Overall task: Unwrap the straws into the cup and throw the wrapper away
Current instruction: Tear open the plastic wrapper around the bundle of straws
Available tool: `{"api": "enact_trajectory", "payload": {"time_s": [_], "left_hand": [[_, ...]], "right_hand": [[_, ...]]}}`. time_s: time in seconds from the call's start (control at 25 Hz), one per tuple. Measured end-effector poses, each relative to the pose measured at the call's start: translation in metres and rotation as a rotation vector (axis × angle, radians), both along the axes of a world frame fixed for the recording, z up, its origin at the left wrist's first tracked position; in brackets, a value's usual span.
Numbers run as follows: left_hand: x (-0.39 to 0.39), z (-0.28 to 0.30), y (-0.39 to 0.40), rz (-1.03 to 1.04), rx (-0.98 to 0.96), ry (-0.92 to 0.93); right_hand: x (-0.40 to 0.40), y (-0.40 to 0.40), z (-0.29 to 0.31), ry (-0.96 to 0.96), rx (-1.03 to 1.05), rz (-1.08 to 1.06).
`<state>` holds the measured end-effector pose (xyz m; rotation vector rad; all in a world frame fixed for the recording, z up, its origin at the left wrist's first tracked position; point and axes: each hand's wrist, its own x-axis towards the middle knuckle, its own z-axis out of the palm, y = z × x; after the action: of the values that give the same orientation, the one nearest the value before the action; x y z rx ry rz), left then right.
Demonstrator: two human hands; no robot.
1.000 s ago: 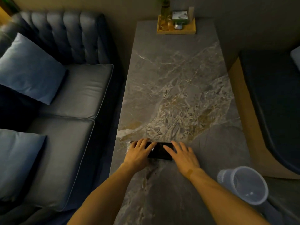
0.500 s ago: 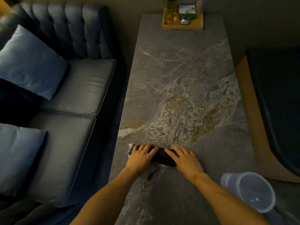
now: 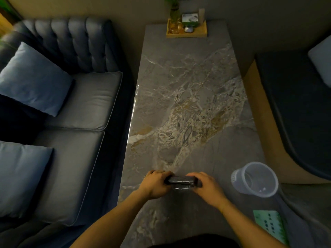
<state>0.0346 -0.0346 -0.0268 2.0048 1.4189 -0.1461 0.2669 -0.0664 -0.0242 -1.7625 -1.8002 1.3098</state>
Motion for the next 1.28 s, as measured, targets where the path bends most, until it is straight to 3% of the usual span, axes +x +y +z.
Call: {"api": "enact_trajectory", "payload": {"time_s": [0.2, 0.28, 0.44, 0.52, 0.64, 0.68, 1.04, 1.28], "left_hand": [[0.009, 0.023, -0.019, 0.274, -0.397, -0.383], [0.019, 0.03, -0.028, 0.365, -0.494, -0.461], [0.03, 0.032, -0.05, 0.379, -0.364, -0.572], [0.032, 0.034, -0.059, 0.276, -0.138, -0.495], [0.035, 0.028, -0.067, -0.06, 0.337, -0.223], [0.037, 0.026, -0.068, -0.118, 0.392, -0.181], [0.04, 0.011, -0.089, -0.158, 0.36, -0.006], [0.04, 0.005, -0.09, -0.219, 0.487, 0.078]], "right_hand": [[0.008, -0.01, 0.037, 0.453, -0.15, -0.266], [0.004, -0.015, 0.043, 0.545, -0.18, -0.368], [-0.005, -0.017, 0.047, 0.522, -0.142, -0.461], [-0.005, -0.017, 0.043, 0.481, -0.128, -0.448], [-0.006, -0.017, 0.027, 0.481, -0.168, -0.41], [-0.008, -0.018, 0.021, 0.494, -0.196, -0.405], [0.008, -0.056, -0.007, 0.785, -0.606, -0.282], [0.0, -0.068, -0.009, 0.687, -0.55, -0.216]]}}
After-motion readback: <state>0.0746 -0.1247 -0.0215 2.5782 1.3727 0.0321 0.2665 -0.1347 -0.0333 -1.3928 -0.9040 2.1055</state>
